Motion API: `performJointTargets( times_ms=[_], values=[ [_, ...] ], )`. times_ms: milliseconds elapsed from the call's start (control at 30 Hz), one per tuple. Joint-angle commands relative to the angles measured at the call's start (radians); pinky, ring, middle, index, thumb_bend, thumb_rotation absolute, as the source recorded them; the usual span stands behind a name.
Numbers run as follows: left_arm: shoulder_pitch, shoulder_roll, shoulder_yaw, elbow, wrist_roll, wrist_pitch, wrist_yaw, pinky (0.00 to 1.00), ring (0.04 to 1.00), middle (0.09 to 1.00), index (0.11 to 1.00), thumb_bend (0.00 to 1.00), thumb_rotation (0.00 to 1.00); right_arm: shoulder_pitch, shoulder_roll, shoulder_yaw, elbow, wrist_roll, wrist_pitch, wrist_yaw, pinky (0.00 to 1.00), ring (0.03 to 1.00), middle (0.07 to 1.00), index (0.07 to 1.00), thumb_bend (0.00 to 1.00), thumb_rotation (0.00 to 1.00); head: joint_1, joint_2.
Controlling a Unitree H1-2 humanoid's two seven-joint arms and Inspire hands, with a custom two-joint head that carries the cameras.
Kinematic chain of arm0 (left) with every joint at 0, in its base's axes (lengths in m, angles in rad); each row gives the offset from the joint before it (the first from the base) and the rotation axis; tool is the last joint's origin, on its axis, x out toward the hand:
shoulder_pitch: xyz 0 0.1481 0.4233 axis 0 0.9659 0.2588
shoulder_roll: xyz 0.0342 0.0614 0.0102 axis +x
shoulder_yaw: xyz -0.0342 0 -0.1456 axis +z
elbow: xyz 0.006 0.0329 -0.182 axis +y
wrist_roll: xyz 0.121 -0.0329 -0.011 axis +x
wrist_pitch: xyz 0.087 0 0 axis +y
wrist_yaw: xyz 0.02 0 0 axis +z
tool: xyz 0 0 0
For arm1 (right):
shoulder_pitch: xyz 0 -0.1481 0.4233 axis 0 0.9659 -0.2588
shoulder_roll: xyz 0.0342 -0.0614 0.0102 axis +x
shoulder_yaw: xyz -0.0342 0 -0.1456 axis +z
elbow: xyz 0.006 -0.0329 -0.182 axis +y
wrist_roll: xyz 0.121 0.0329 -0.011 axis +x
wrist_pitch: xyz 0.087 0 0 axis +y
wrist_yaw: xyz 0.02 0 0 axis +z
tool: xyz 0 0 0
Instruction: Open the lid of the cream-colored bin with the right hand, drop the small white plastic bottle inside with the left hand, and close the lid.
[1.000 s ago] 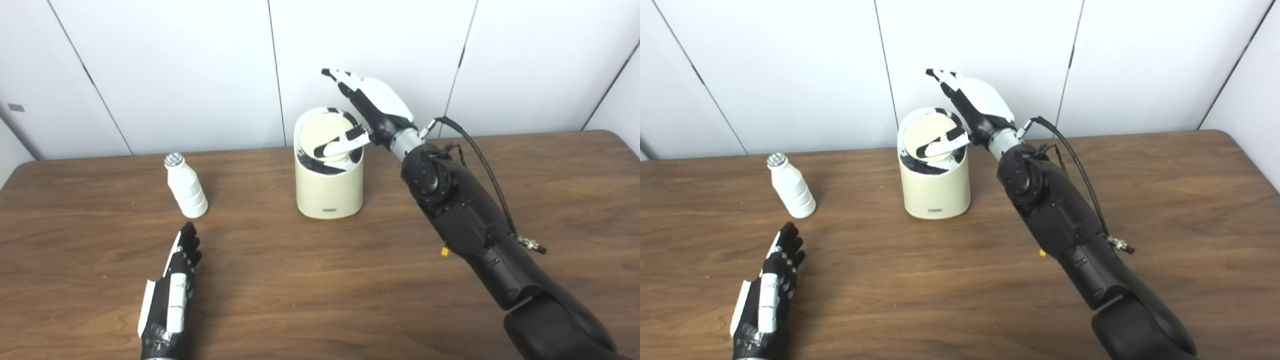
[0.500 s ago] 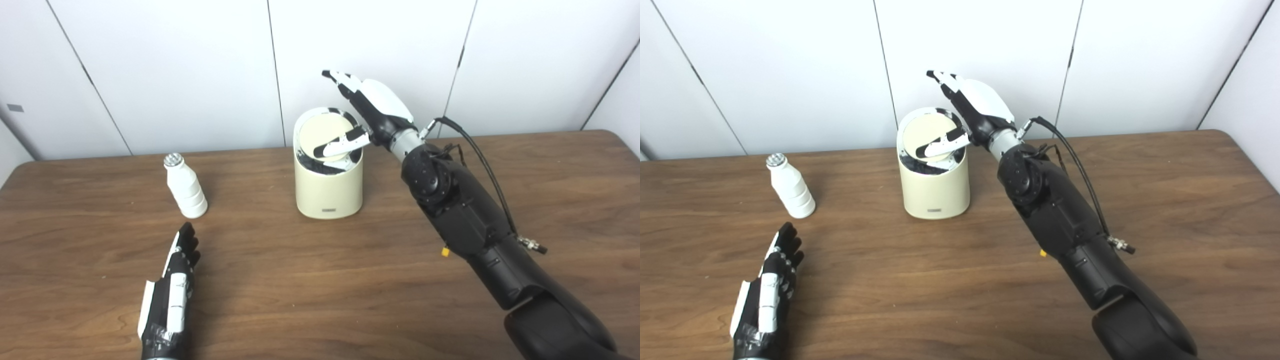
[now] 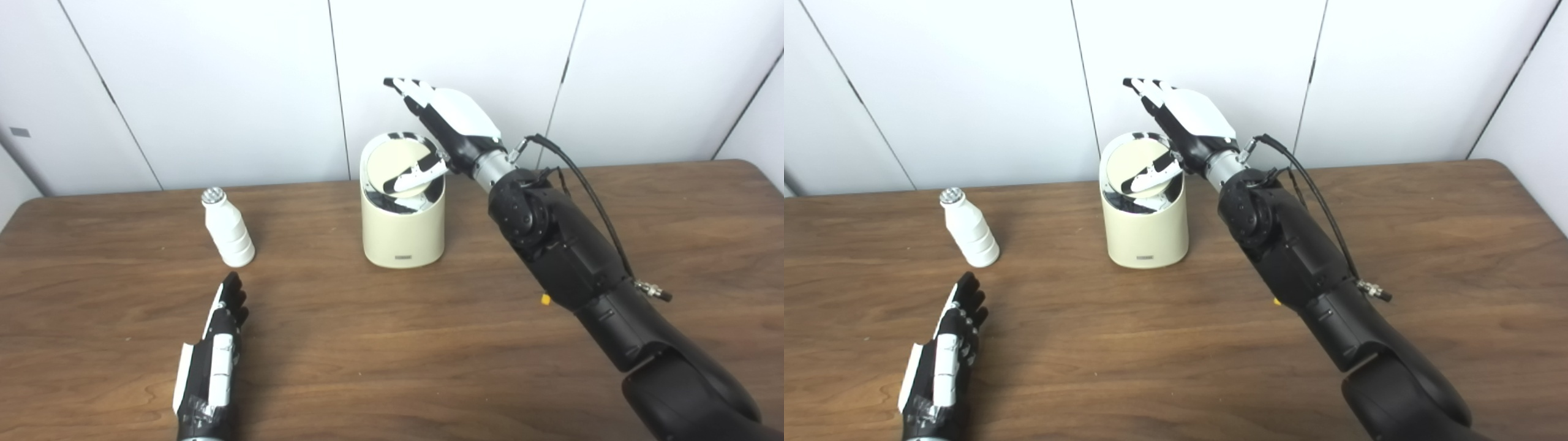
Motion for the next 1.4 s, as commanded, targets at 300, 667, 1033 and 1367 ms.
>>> performJointTargets(
  times_ms=[300,667,1033,1367],
  values=[
    [0.019,-0.011,-0.009,-0.023,0.01,0.001,0.009,1.0,1.0,1.0,1.0,0.65,0.97,0.024,0.02,-0.122,-0.055,0.107,0.012,-0.008,0.99,0.976,0.953,0.956,0.91,0.38,0.0,0.002],
    [0.015,-0.006,-0.006,-0.015,0.002,-0.007,0.002,1.0,1.0,1.0,1.0,0.63,0.97,0.085,0.051,-0.29,-0.217,0.309,0.128,0.039,0.83,0.925,0.935,0.939,0.87,0.55,0.002,0.002],
    [0.009,0.006,0.005,-0.005,-0.019,-0.008,-0.008,1.0,1.0,1.0,1.0,0.63,0.95,0.215,0.005,-0.301,-0.354,0.322,0.212,0.067,0.85,0.943,0.94,0.934,0.81,0.59,-0.004,0.003],
    [0.01,0.001,-0.001,-0.001,-0.007,-0.016,-0.009,1.0,1.0,1.0,1.0,0.63,0.96,0.18,0.006,-0.271,-0.319,0.303,0.177,0.043,0.87,0.944,0.928,0.93,0.9,0.52,0.001,0.004]
  ],
)
